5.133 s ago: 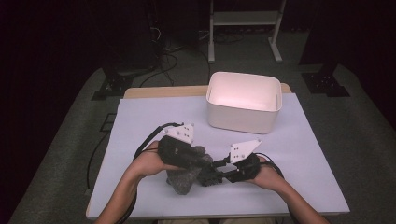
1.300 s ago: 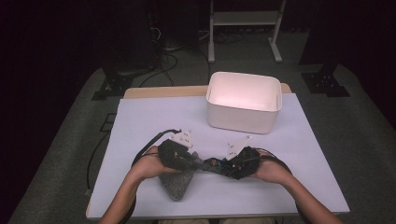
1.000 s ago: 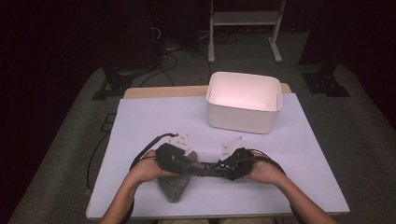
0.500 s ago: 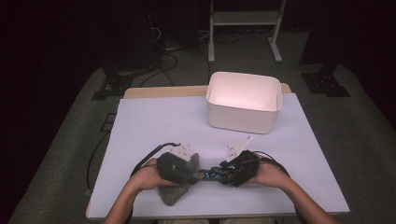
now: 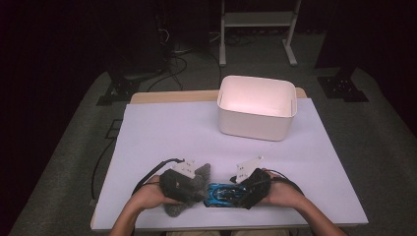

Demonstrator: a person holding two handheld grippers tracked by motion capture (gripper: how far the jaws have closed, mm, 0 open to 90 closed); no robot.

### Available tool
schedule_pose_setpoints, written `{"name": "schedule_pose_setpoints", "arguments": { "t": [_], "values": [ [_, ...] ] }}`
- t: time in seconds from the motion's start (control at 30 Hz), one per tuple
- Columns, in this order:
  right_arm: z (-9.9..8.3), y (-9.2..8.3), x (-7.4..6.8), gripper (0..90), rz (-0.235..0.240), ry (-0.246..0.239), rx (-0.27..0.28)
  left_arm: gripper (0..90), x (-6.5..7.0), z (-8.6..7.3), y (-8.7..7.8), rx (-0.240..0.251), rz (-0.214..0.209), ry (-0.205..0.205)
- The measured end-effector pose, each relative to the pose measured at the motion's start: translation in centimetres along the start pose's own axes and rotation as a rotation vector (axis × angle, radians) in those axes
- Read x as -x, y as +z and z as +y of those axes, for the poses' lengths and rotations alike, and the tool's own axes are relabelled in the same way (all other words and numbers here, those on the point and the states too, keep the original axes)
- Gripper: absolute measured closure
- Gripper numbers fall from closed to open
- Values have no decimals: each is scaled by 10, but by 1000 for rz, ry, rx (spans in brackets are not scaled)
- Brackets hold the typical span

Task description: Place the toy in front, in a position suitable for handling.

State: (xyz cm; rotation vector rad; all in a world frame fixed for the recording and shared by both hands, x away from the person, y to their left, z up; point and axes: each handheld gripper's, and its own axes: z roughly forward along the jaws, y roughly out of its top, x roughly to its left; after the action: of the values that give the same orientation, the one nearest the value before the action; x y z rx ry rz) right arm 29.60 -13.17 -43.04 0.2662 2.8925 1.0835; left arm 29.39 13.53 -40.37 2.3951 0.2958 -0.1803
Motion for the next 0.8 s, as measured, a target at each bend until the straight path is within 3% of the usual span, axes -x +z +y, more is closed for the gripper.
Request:
{"name": "schedule_pose_setpoints", "arguments": {
  "t": [0.23, 0.47, 0.6, 0.8],
  "values": [
    [7, 2, -1, 244, 16, -16, -17, 763, -3, -10, -13, 31, 41, -22],
    [14, 14, 3, 222, 48, -14, -46, 785, -5, -21, -36, 58, 115, -41],
    [15, 19, 3, 216, 59, -13, -60, 816, -8, -26, -57, 87, 162, -55],
    [9, 24, 5, 201, 75, -1, -73, 832, -14, -38, -98, 123, 240, -109]
  ]
}}
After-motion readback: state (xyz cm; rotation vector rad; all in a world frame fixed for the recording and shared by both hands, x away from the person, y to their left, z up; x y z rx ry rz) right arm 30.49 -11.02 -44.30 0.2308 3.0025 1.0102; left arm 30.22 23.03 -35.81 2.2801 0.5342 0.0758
